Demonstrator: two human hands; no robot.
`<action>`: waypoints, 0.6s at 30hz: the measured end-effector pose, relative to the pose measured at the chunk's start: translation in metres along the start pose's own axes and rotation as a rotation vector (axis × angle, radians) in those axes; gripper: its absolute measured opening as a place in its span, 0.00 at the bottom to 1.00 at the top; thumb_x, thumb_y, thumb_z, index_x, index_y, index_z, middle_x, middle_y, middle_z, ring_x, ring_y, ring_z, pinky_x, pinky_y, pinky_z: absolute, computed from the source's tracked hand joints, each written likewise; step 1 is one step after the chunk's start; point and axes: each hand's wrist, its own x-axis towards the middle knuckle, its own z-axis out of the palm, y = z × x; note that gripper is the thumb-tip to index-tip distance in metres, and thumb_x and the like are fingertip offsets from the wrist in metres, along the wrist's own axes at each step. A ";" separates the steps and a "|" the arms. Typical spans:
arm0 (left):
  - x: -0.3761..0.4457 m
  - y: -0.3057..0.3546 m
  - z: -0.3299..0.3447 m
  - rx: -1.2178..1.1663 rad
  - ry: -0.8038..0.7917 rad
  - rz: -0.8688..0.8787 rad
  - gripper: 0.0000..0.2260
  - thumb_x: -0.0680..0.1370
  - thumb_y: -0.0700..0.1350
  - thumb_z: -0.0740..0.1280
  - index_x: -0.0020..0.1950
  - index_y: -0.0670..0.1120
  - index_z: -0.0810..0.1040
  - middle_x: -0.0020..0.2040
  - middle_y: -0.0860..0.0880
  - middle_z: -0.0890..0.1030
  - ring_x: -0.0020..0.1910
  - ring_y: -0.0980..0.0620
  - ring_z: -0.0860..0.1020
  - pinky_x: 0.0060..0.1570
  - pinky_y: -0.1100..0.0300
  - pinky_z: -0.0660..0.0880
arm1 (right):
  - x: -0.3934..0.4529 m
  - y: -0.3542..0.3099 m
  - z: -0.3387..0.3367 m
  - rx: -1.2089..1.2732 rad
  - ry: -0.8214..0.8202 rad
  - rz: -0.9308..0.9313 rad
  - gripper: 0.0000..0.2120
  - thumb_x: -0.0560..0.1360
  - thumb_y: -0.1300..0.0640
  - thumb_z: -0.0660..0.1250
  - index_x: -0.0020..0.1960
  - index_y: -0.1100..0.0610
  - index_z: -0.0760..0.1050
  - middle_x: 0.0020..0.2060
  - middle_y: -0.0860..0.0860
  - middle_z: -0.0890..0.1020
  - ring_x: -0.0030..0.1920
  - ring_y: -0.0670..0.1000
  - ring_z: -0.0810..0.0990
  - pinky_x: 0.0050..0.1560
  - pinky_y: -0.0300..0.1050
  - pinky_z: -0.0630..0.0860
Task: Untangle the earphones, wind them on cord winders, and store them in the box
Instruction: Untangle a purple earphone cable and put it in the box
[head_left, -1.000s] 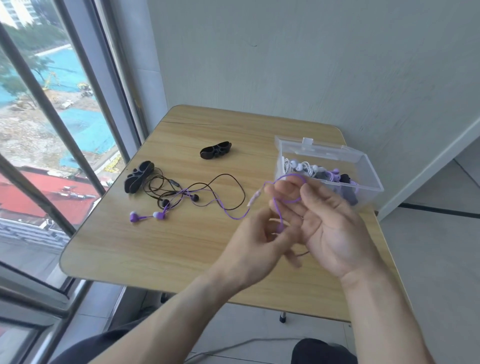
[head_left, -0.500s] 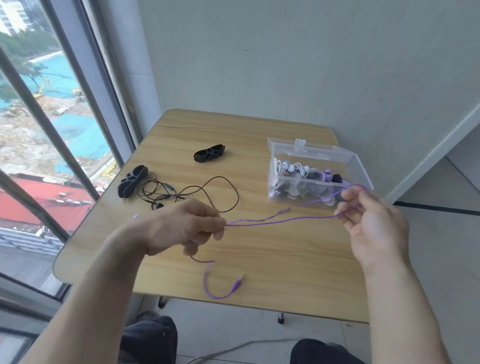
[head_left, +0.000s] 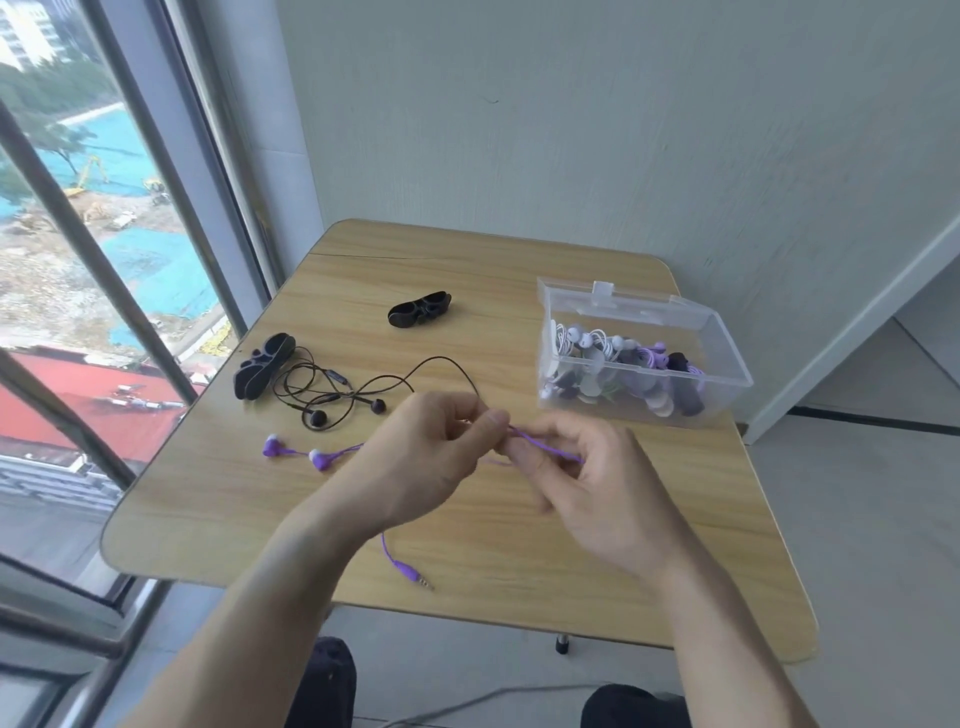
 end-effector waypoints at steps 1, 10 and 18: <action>0.001 -0.002 -0.005 0.068 -0.003 -0.024 0.17 0.82 0.54 0.62 0.37 0.47 0.80 0.24 0.55 0.67 0.24 0.54 0.63 0.26 0.62 0.63 | 0.001 0.002 -0.005 -0.019 0.039 0.001 0.04 0.79 0.50 0.69 0.48 0.48 0.82 0.33 0.60 0.80 0.33 0.61 0.77 0.36 0.58 0.79; -0.005 -0.009 -0.036 -0.184 -0.267 -0.153 0.18 0.83 0.52 0.57 0.36 0.45 0.70 0.27 0.53 0.58 0.25 0.55 0.54 0.22 0.66 0.54 | 0.006 0.013 -0.058 0.756 0.705 0.293 0.11 0.80 0.58 0.64 0.39 0.57 0.77 0.24 0.45 0.58 0.25 0.46 0.54 0.25 0.40 0.50; -0.001 0.003 -0.027 -0.965 0.033 0.142 0.07 0.81 0.42 0.57 0.51 0.44 0.75 0.35 0.50 0.69 0.32 0.50 0.68 0.37 0.58 0.66 | 0.003 0.020 -0.060 -0.092 0.253 0.559 0.08 0.72 0.55 0.70 0.36 0.57 0.82 0.20 0.43 0.62 0.22 0.45 0.60 0.29 0.41 0.57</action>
